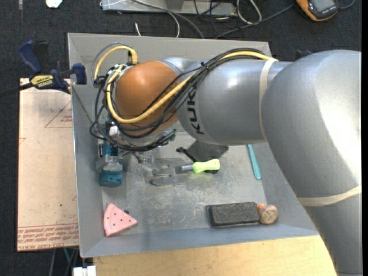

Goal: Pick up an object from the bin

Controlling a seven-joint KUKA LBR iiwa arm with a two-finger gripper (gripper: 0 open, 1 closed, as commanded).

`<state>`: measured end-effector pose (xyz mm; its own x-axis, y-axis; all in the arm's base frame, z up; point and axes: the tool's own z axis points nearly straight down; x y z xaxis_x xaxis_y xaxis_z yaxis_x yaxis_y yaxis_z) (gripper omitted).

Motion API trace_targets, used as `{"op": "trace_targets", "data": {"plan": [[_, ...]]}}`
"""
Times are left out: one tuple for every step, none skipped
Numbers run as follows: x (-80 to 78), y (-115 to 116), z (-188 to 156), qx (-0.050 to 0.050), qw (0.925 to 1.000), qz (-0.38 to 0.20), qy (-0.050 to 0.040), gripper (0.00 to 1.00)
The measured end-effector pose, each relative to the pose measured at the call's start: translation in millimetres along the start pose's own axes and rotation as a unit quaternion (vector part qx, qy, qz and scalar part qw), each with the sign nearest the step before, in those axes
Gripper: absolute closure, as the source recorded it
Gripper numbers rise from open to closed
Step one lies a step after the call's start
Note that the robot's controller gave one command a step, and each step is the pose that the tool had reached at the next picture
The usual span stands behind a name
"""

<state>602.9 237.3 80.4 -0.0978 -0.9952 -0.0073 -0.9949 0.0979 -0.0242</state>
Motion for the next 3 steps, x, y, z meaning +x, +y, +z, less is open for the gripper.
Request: {"op": "trace_targets", "data": {"plan": [[16.4, -1.8, -0.3, 0.003, 0.9994, 0.034, -0.0070, 0.00], [8.0, 3.8, 2.1, 0.005, 0.9946, 0.104, -0.0051, 0.00], [20.9, 0.3, -0.8, 0.009, 0.9999, 0.001, -0.0106, 0.00]]}}
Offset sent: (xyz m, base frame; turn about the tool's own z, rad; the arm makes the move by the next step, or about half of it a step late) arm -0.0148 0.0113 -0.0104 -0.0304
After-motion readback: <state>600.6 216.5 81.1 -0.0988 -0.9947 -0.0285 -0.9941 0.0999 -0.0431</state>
